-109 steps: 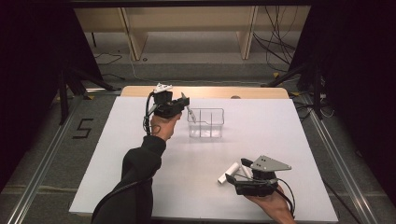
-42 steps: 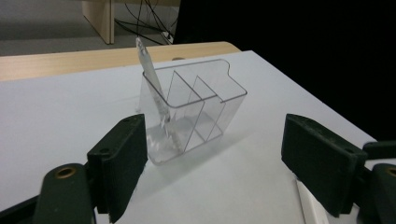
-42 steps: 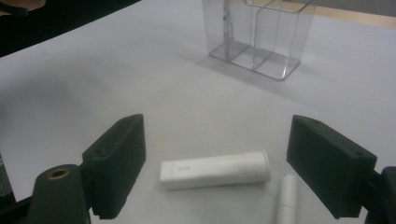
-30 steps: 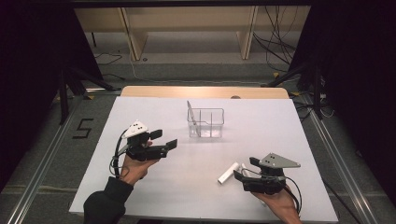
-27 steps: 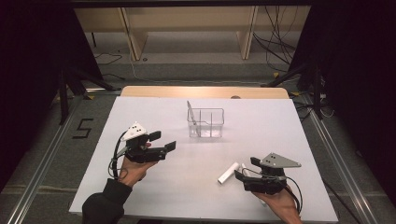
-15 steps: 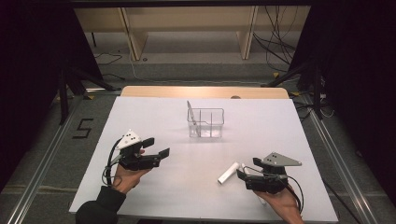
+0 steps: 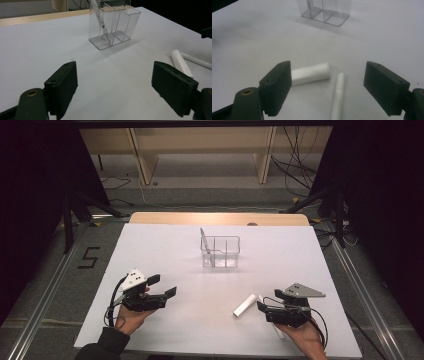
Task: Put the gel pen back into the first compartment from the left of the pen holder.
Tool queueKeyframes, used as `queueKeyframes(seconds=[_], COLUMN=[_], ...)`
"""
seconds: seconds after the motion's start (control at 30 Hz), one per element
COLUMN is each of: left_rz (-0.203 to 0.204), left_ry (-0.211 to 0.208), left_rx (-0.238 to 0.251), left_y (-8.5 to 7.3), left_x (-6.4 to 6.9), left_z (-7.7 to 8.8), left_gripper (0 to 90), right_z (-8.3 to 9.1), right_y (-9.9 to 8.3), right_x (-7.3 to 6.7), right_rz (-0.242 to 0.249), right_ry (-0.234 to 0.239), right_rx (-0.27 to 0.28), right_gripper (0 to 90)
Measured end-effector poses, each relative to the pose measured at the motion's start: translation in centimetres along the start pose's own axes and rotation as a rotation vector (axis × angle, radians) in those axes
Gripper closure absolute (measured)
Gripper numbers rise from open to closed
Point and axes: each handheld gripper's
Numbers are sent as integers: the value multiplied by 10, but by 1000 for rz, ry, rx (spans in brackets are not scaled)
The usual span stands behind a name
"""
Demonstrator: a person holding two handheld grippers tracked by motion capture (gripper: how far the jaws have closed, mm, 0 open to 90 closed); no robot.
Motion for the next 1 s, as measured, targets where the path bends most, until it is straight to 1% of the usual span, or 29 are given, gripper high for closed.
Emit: queueKeyframes(seconds=[0.1, 0.17, 0.23, 0.37, 0.47, 0.63, 0.73, 0.77, 0.87, 1.0], left_rz=[12, 8, 15, 8, 14, 8, 2, 6, 1, -3], left_ry=[-1, 0, 0, 5, 6, 8, 11, 11, 12, 15], left_rx=[-3, -6, -8, -15, -17, -26, -31, -31, -42, -47], left_y=[-2, -3, -4, -5, -6, -8, -10, -10, -12, -14], left_x=[0, 0, 1, 0, 0, 0, 2, 3, 4, 4], left_z=[0, 1, 2, 4, 6, 8, 8, 7, 7, 7], left_gripper=[204, 203, 201, 197, 192, 188, 186, 186, 187, 187], right_z=[0, 0, 0, 0, 0, 0, -1, -2, -2, -3], right_y=[0, -1, -1, -2, -2, -1, -1, -1, -1, -2], right_x=[-1, 0, 0, 1, 1, -1, -3, -3, -3, -2], right_rz=[4, 3, 3, 0, 4, 10, 20, 23, 29, 36], right_ry=[-2, 0, 2, 2, 1, 8, 11, 8, -1, -5], right_rx=[-6, -12, -17, -28, -29, -45, -64, -70, -90, -140], right_gripper=[230, 229, 229, 227, 227, 227, 225, 225, 227, 236])
Point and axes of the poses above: each handheld gripper's, and its own axes: z roughly backward along the jaws, y roughly out of its top, x roughly to its right, and after that the axes turned 11 degrees about z, right-handed
